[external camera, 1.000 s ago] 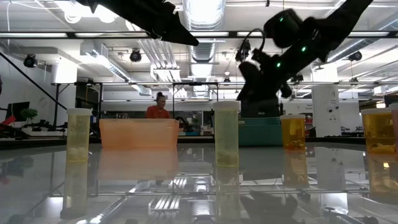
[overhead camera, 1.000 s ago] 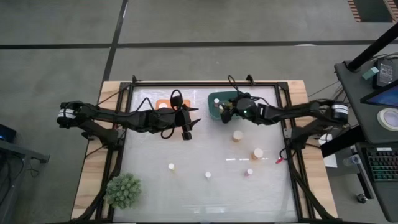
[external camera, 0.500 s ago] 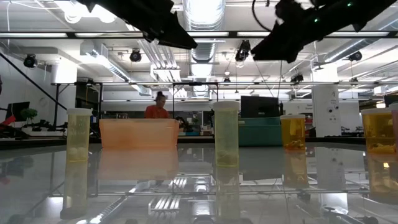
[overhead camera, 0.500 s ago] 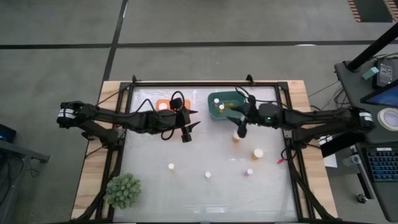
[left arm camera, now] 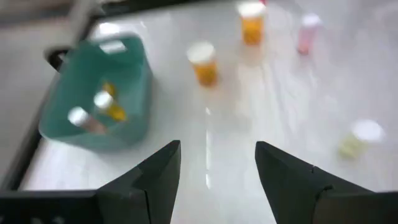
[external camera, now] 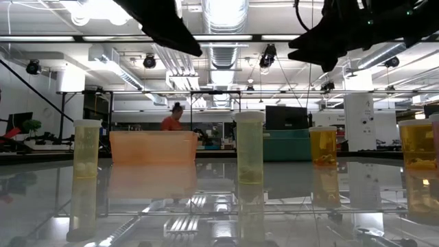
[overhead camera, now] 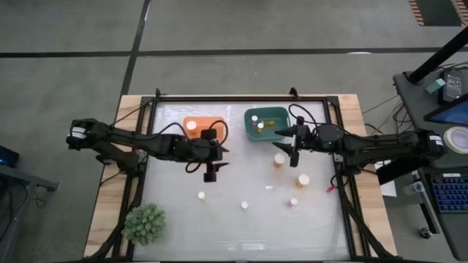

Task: Pick and place medicine bottles into bin by pill shape (circle, oval)
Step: Put the left yellow pill bottle into the green bin

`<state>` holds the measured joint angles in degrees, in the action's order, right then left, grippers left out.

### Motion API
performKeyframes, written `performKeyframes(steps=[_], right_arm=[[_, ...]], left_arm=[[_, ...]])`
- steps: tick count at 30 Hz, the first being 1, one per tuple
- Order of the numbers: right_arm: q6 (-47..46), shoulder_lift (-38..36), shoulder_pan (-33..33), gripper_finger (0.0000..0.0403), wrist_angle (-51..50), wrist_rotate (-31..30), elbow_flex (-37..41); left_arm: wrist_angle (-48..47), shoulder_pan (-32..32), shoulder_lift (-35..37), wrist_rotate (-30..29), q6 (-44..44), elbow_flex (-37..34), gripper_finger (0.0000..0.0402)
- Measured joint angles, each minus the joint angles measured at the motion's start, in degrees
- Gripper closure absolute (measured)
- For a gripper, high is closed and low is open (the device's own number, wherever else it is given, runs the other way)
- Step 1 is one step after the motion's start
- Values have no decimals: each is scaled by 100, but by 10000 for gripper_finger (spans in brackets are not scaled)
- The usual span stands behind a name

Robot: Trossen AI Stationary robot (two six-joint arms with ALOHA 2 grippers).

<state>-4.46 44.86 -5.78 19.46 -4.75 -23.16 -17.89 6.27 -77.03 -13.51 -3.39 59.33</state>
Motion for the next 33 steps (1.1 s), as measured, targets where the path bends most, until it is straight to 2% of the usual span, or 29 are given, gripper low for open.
performKeyframes(steps=[2,7,12,19,26,30,33], right_arm=[[5,120,59,193,52,207,-6],[2,587,387,193,41,224,-255],[98,953,704,193,-177,229,-588],[289,1200,805,193,-289,224,-815],[416,1195,805,193,-299,223,-820],[452,1204,805,193,-338,223,-819],[512,1204,805,193,-330,223,-817]], left_arm=[[-464,64,0,21,28,169,210],[-1890,205,26,164,180,657,210],[-2909,343,17,738,1073,837,210],[-3290,1066,15,888,2170,811,210],[-3228,1929,-147,343,3246,789,210],[-3385,2331,-377,285,3837,789,210],[-3784,2650,-485,263,4613,778,210]])
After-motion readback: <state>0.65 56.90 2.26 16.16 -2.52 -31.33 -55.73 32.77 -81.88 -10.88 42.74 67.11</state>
